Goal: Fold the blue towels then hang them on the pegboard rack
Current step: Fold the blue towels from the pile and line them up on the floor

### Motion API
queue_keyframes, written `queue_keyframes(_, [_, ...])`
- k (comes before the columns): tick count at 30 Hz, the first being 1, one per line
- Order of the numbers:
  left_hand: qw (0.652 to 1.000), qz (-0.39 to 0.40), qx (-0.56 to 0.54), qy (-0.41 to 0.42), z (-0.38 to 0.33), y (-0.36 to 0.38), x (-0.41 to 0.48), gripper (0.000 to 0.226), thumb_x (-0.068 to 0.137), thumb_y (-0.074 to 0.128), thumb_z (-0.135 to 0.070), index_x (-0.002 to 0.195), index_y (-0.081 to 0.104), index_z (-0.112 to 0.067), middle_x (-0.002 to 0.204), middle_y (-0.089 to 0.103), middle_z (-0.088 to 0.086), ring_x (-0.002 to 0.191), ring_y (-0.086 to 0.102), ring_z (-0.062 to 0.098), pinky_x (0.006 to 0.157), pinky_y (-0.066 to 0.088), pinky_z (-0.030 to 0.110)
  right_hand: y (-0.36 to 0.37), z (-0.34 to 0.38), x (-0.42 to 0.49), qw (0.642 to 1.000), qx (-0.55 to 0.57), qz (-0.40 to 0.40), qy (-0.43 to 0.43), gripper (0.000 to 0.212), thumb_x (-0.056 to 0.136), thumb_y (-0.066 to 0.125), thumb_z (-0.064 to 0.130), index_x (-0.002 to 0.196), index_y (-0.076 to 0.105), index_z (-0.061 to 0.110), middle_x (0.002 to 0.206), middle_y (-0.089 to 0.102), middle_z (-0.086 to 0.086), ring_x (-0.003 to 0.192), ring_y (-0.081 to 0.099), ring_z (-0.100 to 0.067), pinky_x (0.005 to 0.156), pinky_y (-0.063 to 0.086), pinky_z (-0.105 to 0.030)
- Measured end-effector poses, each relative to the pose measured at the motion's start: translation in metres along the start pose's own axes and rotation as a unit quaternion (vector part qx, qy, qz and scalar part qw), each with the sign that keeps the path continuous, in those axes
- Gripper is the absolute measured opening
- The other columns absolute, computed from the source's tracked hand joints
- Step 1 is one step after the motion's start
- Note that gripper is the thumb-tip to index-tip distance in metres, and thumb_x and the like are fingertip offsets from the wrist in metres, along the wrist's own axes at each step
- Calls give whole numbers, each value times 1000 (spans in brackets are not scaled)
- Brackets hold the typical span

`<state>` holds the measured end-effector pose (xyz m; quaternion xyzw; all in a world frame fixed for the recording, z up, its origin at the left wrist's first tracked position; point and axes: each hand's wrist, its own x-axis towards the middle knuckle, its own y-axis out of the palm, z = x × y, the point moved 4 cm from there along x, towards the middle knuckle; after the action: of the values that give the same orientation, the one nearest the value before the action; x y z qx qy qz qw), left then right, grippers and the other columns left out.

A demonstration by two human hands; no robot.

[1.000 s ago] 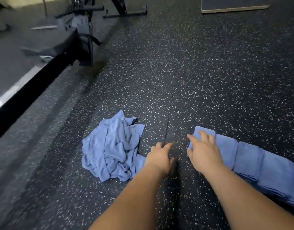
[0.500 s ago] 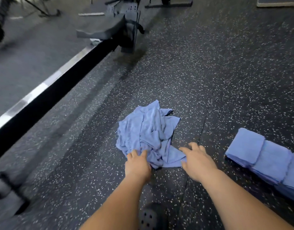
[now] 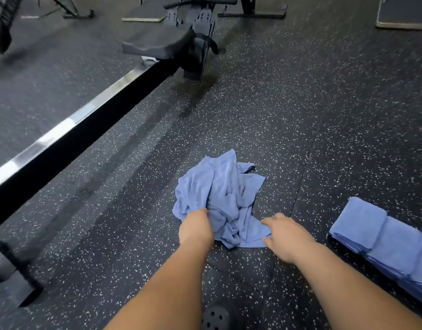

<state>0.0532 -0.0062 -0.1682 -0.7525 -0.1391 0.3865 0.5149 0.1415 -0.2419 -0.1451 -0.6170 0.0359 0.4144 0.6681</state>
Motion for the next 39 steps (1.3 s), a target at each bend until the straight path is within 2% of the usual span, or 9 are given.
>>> queue_keyframes(4, [988,-5,-142,61,-24,-38,-24,34,94,57,-12,119,72,-28,107,76,-1,95,72,24,84,61,37,-32,14,-23,1000,7,6,-16,51,100,58,39,150,49,36,147,58,3,129,59,-25,105,52,-42])
queue_keyframes(10, [939,-4,-308,152,-65,-124,-83,32,89,66,-1,107,75,-26,72,67,-5,54,58,6,52,49,21,-102,44,-84,995,27,-72,-63,62,92,73,51,149,52,40,139,66,7,127,61,-22,102,51,-34])
queue_keyframes(13, [886,30,-423,184,-79,-155,-124,31,86,68,4,99,73,-24,67,65,2,64,62,20,75,62,42,-129,55,-124,982,109,-134,-74,60,84,79,57,138,61,37,118,71,12,106,67,-16,85,49,-28])
queue_keyframes(16, [839,48,-495,220,-94,-182,-169,27,88,71,4,107,75,-16,76,66,8,72,64,23,83,64,43,-149,61,-169,957,187,-201,-88,22,86,80,47,99,67,35,96,73,10,90,68,-14,79,52,-33])
queue_keyframes(18, [812,47,-533,231,-101,-199,-197,26,91,73,2,110,76,-17,83,69,8,77,68,20,84,64,37,-163,60,-200,933,225,-271,-75,20,90,77,42,82,63,30,81,70,10,80,66,-14,76,52,-35])
queue_keyframes(23, [753,20,-609,247,-113,-235,-264,16,95,74,-4,107,77,-14,79,78,2,80,76,26,84,63,45,-197,52,-275,881,266,-376,-111,13,100,67,41,91,72,33,78,72,17,75,65,-6,74,53,-36])
queue_keyframes(29, [819,-30,-427,381,-119,-235,-311,13,91,81,-29,104,75,-27,96,78,-9,84,72,5,89,61,36,-209,35,-343,872,252,-398,-134,29,105,60,36,78,58,26,65,57,14,61,47,-4,62,40,-33])
queue_keyframes(33, [793,-18,-400,459,-136,-231,-340,32,95,74,-32,126,71,-27,98,74,-16,92,70,2,94,58,30,-203,25,-366,909,173,-354,-137,29,105,61,34,77,53,31,69,59,13,64,50,-4,65,42,-31])
queue_keyframes(39, [821,-22,-296,488,-154,-218,-347,15,91,72,-48,97,74,-35,86,75,-9,75,64,6,82,60,41,-195,2,-377,938,86,-320,-104,27,100,65,41,75,56,36,70,60,13,67,53,-1,66,42,-27])
